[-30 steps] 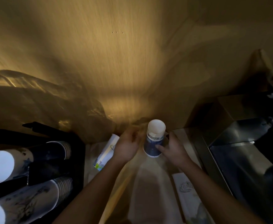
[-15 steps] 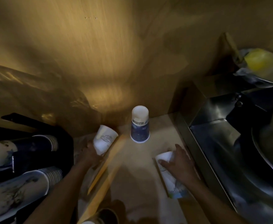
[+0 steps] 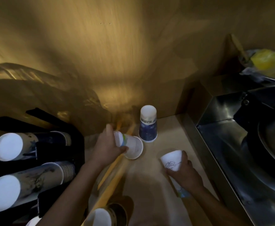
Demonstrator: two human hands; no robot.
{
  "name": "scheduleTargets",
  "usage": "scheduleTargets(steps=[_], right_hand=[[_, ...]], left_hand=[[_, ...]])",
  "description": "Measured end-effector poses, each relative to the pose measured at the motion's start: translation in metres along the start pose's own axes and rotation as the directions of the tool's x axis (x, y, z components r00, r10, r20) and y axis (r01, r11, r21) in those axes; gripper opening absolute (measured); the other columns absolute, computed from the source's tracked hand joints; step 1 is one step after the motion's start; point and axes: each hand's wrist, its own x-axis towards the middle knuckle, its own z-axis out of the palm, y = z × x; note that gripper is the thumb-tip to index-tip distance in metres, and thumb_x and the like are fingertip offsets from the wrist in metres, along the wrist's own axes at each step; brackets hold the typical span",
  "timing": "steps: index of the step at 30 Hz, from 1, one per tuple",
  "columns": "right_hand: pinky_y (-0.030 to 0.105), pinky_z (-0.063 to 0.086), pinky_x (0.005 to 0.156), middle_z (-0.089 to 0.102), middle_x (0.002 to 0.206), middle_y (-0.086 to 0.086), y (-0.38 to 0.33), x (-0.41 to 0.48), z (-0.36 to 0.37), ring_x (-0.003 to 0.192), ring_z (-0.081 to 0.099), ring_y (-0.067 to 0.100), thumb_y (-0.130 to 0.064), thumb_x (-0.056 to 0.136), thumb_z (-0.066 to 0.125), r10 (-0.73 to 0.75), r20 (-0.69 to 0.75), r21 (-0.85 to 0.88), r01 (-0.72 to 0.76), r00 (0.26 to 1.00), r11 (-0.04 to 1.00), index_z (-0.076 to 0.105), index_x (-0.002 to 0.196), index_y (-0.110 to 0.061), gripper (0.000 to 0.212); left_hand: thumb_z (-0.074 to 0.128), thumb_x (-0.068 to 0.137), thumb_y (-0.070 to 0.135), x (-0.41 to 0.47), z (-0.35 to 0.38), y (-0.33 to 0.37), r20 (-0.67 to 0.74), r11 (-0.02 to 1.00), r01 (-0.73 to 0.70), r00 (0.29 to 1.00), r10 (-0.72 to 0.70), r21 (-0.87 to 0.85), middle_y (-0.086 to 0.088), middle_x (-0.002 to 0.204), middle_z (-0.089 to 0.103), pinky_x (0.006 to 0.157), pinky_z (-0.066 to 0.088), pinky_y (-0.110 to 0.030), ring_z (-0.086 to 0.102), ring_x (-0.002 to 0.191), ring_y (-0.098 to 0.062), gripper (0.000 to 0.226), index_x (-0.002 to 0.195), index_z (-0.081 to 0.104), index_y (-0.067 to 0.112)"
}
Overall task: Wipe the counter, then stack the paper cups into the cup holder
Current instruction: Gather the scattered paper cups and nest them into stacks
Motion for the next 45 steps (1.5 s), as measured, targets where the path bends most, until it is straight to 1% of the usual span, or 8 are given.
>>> scheduleTargets(steps=[7, 14, 19, 26, 31, 34, 37, 45], right_hand=[[0.043, 0.045, 0.089, 0.042, 0.128, 0.010, 0.004, -0.010, -0.004, 0.108, 0.051, 0.034, -0.045, 0.050, 0.079, -0.015, 0.084, -0.004, 0.015, 0.996, 1.000, -0.009, 0.136, -0.037, 0.123], [0.047, 0.049, 0.082, 0.048, 0.120, 0.011, 0.010, -0.018, -0.018, 0.098, 0.056, 0.034, -0.025, 0.053, 0.081, -0.074, -0.131, 0.192, 0.098, 0.989, 0.976, 0.028, 0.128, -0.022, 0.092], [0.037, 0.043, 0.080, 0.040, 0.122, 0.011, 0.001, -0.021, -0.042, 0.102, 0.053, 0.034, -0.030, 0.064, 0.074, -0.158, -0.183, 0.037, 0.167, 0.970, 0.985, 0.038, 0.125, -0.014, 0.073], [0.037, 0.051, 0.075, 0.050, 0.115, 0.007, -0.026, -0.027, -0.076, 0.095, 0.057, 0.021, -0.015, 0.064, 0.080, -0.206, -0.156, 0.452, 0.255, 0.966, 0.855, 0.036, 0.122, -0.014, 0.072], [0.024, 0.051, 0.045, 0.058, 0.091, -0.005, -0.049, -0.037, -0.096, 0.066, 0.069, 0.016, -0.029, 0.071, 0.076, -0.154, 0.003, 0.701, 0.108, 0.988, 0.705, 0.042, 0.103, -0.023, 0.047], [0.028, 0.053, 0.050, 0.063, 0.087, 0.002, -0.062, -0.043, -0.100, 0.064, 0.071, 0.019, -0.032, 0.074, 0.072, -0.200, 0.067, 0.708, 0.095, 0.977, 0.699, 0.045, 0.089, -0.026, 0.031], [0.034, 0.056, 0.060, 0.061, 0.096, 0.004, -0.074, -0.051, -0.101, 0.077, 0.069, 0.022, -0.035, 0.076, 0.069, -0.227, 0.086, 0.714, 0.099, 0.970, 0.693, 0.041, 0.106, -0.019, 0.044], [0.033, 0.055, 0.060, 0.061, 0.099, 0.003, -0.096, -0.062, -0.104, 0.085, 0.064, 0.019, -0.041, 0.092, 0.045, -0.308, 0.026, 0.709, 0.200, 0.951, 0.676, 0.050, 0.105, -0.020, 0.025]], left_hand=[[0.083, 0.061, 0.025, -0.030, 0.024, 0.031, 0.111, 0.989, -0.146, 0.983, 0.146, -0.010, 0.005, 0.107, 0.044, 0.077, 0.037, -0.024, 0.047, 0.102, -0.014, 0.064, 0.109, 0.041, 0.026], [0.068, 0.074, 0.022, -0.044, 0.060, 0.039, 0.322, 0.911, -0.341, 0.911, 0.259, 0.230, -0.002, 0.134, 0.043, 0.093, 0.043, -0.037, 0.040, 0.119, -0.024, 0.067, 0.134, 0.037, 0.019], [0.074, 0.071, 0.018, -0.043, 0.063, 0.044, 0.302, 0.979, -0.181, 0.942, 0.146, 0.093, -0.004, 0.135, 0.043, 0.094, 0.046, -0.036, 0.051, 0.115, -0.028, 0.070, 0.132, 0.042, 0.021], [0.076, 0.070, 0.018, -0.053, 0.059, 0.039, 0.381, 1.000, -0.011, 0.925, 0.011, -0.002, -0.011, 0.139, 0.033, 0.103, 0.041, -0.040, 0.040, 0.126, -0.033, 0.090, 0.142, 0.023, 0.030], [0.077, 0.068, 0.033, -0.059, 0.046, 0.048, 0.231, 0.986, -0.162, 0.961, 0.151, 0.030, -0.003, 0.149, 0.024, 0.108, 0.025, -0.036, 0.023, 0.136, -0.026, 0.099, 0.144, 0.014, 0.028], [0.074, 0.069, 0.031, -0.065, 0.037, 0.060, 0.179, 0.927, -0.374, 0.913, 0.366, 0.013, 0.004, 0.152, 0.016, 0.108, 0.016, -0.032, 0.017, 0.138, -0.019, 0.094, 0.141, 0.015, 0.039], [0.073, 0.070, 0.033, -0.069, 0.033, 0.076, 0.159, 0.866, -0.499, 0.857, 0.490, 0.019, 0.005, 0.151, 0.017, 0.114, 0.016, -0.036, 0.015, 0.140, -0.016, 0.089, 0.136, 0.015, 0.046], [0.077, 0.071, 0.030, -0.067, 0.020, 0.091, -0.054, 0.847, -0.527, 0.850, 0.524, -0.068, 0.001, 0.143, 0.040, 0.108, 0.030, -0.039, 0.035, 0.132, -0.021, 0.074, 0.135, 0.041, 0.019]])
